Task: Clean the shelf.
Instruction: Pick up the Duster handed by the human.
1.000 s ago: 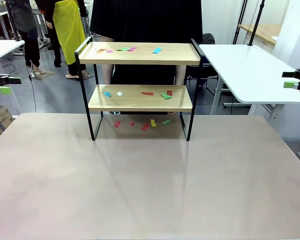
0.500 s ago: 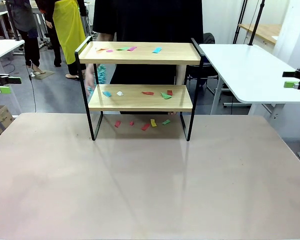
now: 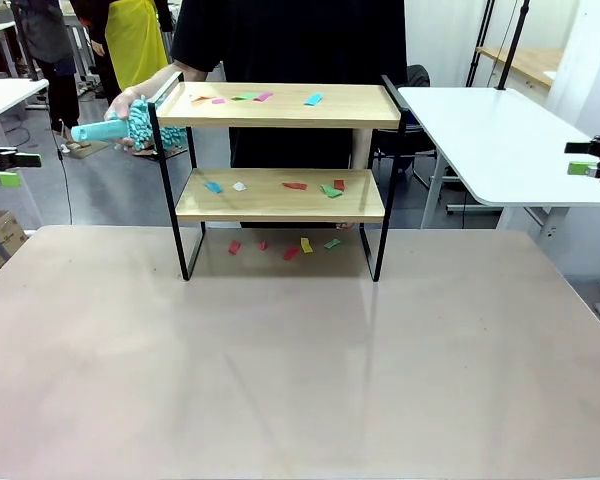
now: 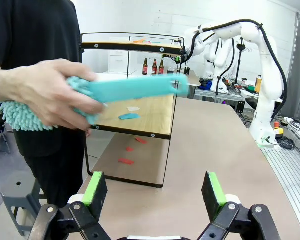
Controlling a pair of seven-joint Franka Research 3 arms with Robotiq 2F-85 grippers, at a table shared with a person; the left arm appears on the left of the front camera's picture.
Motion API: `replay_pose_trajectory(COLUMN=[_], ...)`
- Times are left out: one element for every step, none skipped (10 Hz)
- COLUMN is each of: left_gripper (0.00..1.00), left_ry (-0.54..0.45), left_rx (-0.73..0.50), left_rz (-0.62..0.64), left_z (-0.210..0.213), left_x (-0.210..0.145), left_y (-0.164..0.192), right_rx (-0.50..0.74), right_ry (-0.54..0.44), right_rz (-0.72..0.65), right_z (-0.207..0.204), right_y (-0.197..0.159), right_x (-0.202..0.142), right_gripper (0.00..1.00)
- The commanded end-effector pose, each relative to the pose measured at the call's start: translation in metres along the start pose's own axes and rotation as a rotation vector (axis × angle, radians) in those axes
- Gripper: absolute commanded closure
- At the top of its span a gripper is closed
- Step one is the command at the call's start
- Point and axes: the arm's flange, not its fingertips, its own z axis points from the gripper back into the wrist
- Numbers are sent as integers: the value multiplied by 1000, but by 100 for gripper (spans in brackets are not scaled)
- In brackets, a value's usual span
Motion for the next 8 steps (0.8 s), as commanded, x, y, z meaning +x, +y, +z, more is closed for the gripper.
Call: replay_pose_trajectory(left_gripper=[0, 0, 0, 0, 0, 0, 0, 0], left_ry=[0, 0, 0, 0, 0, 0, 0, 0], left_rx=[-1, -1, -1, -1, -1, -1, -1, -1], left_rz=[-3, -3, -3, -3, -3, -3, -3, -3], left_z=[-1, -1, -1, -1, -1, -1, -1, -1], left_x=[2, 2, 2, 2, 2, 2, 2, 2], left_y=[-1, -1, -1, -1, -1, -1, -1, -1], right_rx=[0, 0, 0, 0, 0, 0, 0, 0], right_ry=[-2, -2, -2, -2, -2, -2, -2, -2], right_rz=[4, 4, 4, 4, 4, 4, 4, 4], right_z=[0, 0, 0, 0, 0, 0, 0, 0], right_y=[0, 0, 0, 0, 0, 0, 0, 0], right_x=[2, 2, 2, 2, 2, 2, 2, 2], right_gripper=[0, 0, 0, 0, 0, 0, 0, 0])
